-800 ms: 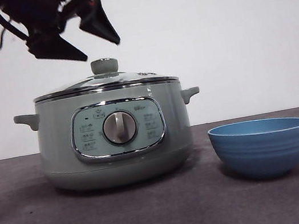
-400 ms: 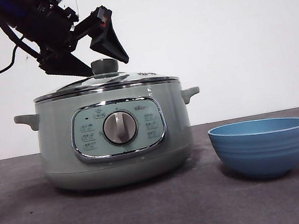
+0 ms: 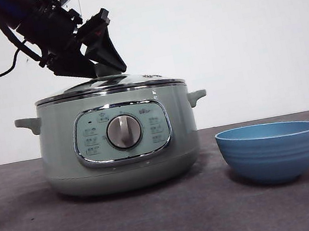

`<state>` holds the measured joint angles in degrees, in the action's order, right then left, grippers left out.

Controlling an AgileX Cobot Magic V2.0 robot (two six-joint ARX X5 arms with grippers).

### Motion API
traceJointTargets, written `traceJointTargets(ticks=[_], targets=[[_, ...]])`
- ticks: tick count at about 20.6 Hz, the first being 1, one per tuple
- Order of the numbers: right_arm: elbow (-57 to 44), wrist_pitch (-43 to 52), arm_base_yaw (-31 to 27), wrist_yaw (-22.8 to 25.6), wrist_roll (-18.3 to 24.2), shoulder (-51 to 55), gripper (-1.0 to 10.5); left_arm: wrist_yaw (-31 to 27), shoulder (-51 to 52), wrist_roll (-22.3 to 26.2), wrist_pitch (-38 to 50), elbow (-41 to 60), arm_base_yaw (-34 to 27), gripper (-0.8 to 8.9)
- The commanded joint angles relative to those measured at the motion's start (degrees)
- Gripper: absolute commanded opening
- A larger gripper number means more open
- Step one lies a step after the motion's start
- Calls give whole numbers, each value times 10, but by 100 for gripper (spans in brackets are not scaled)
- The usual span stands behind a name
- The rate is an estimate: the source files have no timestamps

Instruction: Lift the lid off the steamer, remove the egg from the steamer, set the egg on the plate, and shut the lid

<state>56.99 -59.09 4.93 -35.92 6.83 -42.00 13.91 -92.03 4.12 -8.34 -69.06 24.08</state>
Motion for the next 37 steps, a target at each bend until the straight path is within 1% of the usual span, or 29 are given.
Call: traceJointTargets(ticks=[1, 8, 12, 19, 21, 24, 27, 29, 32, 34, 37], targets=[[2, 3, 2, 0, 1, 0, 567, -2, -3, 3, 0, 2, 0, -8], [2, 3, 2, 0, 1, 0, 567, -1, 1, 3, 0, -4, -1, -12], [2, 3, 2, 0, 1, 0, 567, -2, 24, 4, -6, -26, -1, -12], [2, 10, 2, 0, -1, -3, 567, -3, 80, 4, -92, -92, -5, -9], [2, 24, 2, -1, -18, -8, 567, -3, 118, 4, -120, -95, -6, -9], [2, 66, 2, -1, -56, -23, 566, -7, 195, 3, -187, -95, -5, -8], [2, 111, 6, -2, -90, -46, 566, -38, 273, 3, -251, -95, -5, -9], [3, 143, 21, -1, -113, -65, 566, -52, 323, 0, -288, -95, -5, -8], [13, 187, 60, 3, -141, -103, 565, -83, 388, 0, -339, -95, -5, -8], [23, 223, 96, 9, -162, -135, 563, -102, 424, -2, -377, -95, -5, -9], [58, 245, 160, 65, -171, -196, 563, -119, 475, -14, -425, -95, -5, -9]])
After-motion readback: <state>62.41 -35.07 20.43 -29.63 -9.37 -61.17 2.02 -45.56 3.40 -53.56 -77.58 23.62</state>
